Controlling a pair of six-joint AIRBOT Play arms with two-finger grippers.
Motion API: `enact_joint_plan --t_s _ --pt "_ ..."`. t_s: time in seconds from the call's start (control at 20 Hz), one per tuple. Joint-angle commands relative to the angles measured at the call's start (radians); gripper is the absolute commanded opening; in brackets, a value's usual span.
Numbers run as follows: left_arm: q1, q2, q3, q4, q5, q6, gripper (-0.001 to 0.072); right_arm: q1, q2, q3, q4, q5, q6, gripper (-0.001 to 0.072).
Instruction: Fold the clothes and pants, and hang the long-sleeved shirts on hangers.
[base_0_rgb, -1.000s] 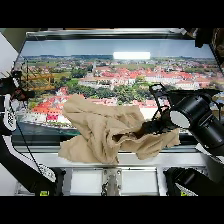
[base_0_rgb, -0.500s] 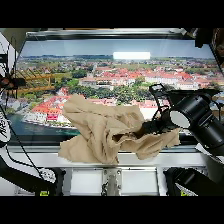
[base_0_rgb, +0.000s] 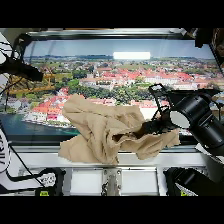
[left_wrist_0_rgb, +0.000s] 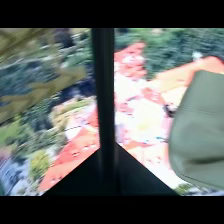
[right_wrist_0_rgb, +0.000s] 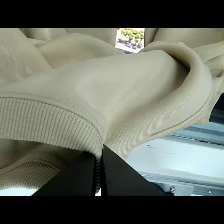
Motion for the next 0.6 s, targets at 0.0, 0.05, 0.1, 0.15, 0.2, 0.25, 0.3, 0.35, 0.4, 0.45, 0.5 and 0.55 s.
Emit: enact_joint_plan --t_s 0.0,0.05,0.1,0.15,0.2,0.25,0.3,0.35,0.4,0.45,0.5,0.55 --pt "-0.056 0.146 -0.122 -0.253 -0.222 0.336 0.0017 0.0 0.0 0.0 0.0 0.0 0.0 0.0022" --pt "-0.07 0.178 -0.162 -0.234 -0.261 0.335 0.0018 0.001 0.0 0.0 0.0 0.0 0.0 0.0022" --pt "-0.08 0.211 -0.206 -0.227 -0.276 0.335 0.0017 0.001 0.0 0.0 0.0 0.0 0.0 0.0022" --pt "-0.086 0.238 -0.243 -0.239 -0.267 0.334 0.0017 0.0 0.0 0.0 0.0 0.0 0.0 0.0021" --pt "-0.1 0.266 -0.282 -0.235 -0.252 0.335 0.0017 0.001 0.0 0.0 0.0 0.0 0.0 0.0021" --pt "-0.112 0.29 -0.312 -0.233 -0.25 0.348 0.0017 0.001 0.0 0.0 0.0 0.0 0.0 0.0021" --pt "-0.113 0.316 -0.339 -0.236 -0.276 0.414 0.0017 0.001 0.0 0.0 0.0 0.0 0.0 0.0021" --pt "-0.113 0.35 -0.371 -0.237 -0.316 0.513 0.0017 0.0 0.0 0.0 0.0 0.0 0.0 0.0022" --pt "-0.113 0.39 -0.406 -0.236 -0.361 0.606 0.0017 0.0 0.0 0.0 0.0 0.0 0.0 0.0022" --pt "-0.113 0.429 -0.437 -0.235 -0.395 0.656 0.0017 0.001 0.0 0.0 0.0 0.0 0.0 0.0022" --pt "-0.113 0.474 -0.47 -0.231 -0.425 0.688 0.0017 0.001 0.0 0.0 0.0 0.0 0.0 0.0021" --pt "-0.113 0.516 -0.501 -0.229 -0.458 0.713 0.0017 0.001 0.0 0.0 0.0 0.0 0.0 0.0021"
